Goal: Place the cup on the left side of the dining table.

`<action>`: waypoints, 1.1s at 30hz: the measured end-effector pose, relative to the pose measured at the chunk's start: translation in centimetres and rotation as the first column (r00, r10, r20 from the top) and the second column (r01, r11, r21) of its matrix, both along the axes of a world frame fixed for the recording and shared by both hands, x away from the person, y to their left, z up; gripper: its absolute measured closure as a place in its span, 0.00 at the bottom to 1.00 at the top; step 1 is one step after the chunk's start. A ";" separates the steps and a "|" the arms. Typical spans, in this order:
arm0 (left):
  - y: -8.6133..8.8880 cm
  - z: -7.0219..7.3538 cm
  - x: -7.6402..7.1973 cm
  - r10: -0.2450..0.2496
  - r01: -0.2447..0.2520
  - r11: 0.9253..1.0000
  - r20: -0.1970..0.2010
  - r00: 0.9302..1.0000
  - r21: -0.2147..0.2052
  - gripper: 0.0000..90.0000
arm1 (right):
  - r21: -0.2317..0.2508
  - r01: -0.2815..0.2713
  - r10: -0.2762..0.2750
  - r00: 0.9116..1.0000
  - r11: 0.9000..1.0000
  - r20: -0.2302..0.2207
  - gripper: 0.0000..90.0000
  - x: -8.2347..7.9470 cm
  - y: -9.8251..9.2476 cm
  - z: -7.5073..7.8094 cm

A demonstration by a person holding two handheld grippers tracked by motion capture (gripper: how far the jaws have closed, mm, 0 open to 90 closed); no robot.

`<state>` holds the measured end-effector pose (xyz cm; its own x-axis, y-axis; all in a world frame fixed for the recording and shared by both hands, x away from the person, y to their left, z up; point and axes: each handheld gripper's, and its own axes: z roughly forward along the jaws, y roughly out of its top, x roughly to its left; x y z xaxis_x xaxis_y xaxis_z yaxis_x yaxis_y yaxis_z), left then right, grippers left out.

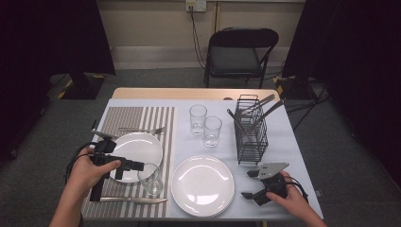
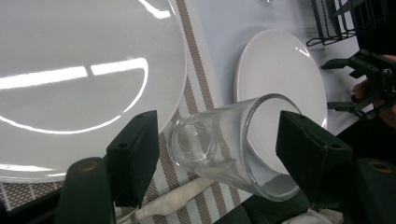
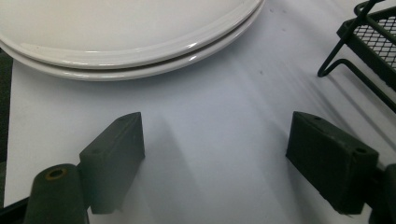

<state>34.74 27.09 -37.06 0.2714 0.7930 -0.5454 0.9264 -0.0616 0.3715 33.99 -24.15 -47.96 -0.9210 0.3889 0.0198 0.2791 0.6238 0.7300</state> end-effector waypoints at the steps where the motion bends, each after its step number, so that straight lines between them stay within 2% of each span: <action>1: 0.0 0.0 0.0 0.000 0.000 1.000 0.000 1.000 0.000 0.33 | 0.000 0.000 0.000 1.000 1.000 0.000 0.20 0.0 0.0 0.0; 2: 0.1 0.0 0.0 -0.008 0.008 1.000 0.005 1.000 0.004 0.32 | 0.000 0.000 0.000 1.000 1.000 0.000 0.20 0.0 0.0 0.0; 3: 0.0 0.0 0.0 0.015 -0.015 1.000 0.008 1.000 0.000 0.32 | 0.000 0.000 0.000 1.000 1.000 0.000 0.20 0.0 0.0 0.0; 8: 0.3 0.2 0.0 0.010 -0.011 1.000 0.023 1.000 0.028 0.29 | 0.000 0.000 0.000 1.000 1.000 0.000 0.20 0.0 0.0 0.0; 14: 0.4 0.3 -0.1 0.034 -0.036 0.999 0.042 0.999 0.031 0.27 | -0.001 -0.001 0.001 1.000 1.000 0.001 0.20 0.0 0.0 0.0; 21: 0.9 0.3 -0.2 0.030 -0.031 0.999 0.043 0.999 0.022 0.27 | 0.000 0.000 0.000 1.000 1.000 0.000 0.20 0.0 0.0 0.0; 23: 1.1 0.3 -0.3 0.027 -0.028 0.999 0.055 0.998 0.021 0.27 | 0.000 0.000 0.000 1.000 1.000 0.001 0.20 0.0 0.0 0.0; 29: 1.5 0.3 -0.5 0.038 -0.039 0.999 0.061 0.997 0.010 0.27 | -0.001 -0.001 0.001 1.000 1.000 0.001 0.20 0.0 0.0 0.0; 31: 1.8 0.3 -0.5 0.050 -0.050 0.999 0.056 0.997 -0.007 0.27 | -0.001 -0.001 0.001 1.000 1.000 0.001 0.20 0.0 0.0 0.0; 33: 1.9 0.2 -0.6 0.064 -0.064 0.998 0.057 0.996 -0.007 0.28 | -0.002 0.001 -0.001 1.000 1.000 0.002 0.20 0.0 0.0 0.0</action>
